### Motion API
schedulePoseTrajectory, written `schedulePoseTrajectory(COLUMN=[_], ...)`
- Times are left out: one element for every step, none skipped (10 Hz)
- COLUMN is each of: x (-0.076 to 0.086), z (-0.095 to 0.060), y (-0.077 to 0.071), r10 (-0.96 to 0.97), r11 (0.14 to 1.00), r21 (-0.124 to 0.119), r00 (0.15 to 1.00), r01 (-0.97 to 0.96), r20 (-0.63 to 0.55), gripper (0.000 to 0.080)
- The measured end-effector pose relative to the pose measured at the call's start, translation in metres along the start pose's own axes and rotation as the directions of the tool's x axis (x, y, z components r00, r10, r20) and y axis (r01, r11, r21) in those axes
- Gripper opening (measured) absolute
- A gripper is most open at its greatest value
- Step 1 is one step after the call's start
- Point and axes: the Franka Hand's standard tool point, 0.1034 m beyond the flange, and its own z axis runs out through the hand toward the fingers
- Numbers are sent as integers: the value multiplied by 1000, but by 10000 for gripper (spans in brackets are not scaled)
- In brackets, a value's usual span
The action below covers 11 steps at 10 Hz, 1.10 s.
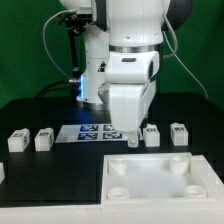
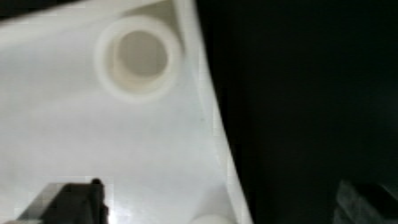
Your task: Assemble one leg
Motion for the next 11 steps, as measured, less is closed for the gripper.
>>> schedulePoseTrajectory(x=[2,6,17,29,37,38,39,40,41,37,35], z=[1,5,10,10,10,10,10,10,13,24,29], y=[-5,-22,-41,-51,-58,-58,-59,-60,-64,-84,-96], r10=[152,338,462,577,686,752,811,835,872,867,859], r11=[988,941,886,816,727,658,583,548,487,495,505], r21=[4,10,15,12,17,28,32,33,38,38,35], r00=[988,941,886,816,727,658,584,549,488,497,506], r01=[-152,-338,-463,-577,-687,-753,-812,-836,-873,-868,-862], r20=[-1,10,24,26,28,30,33,35,35,48,78], gripper=[649,649,649,649,649,649,649,649,649,649,649])
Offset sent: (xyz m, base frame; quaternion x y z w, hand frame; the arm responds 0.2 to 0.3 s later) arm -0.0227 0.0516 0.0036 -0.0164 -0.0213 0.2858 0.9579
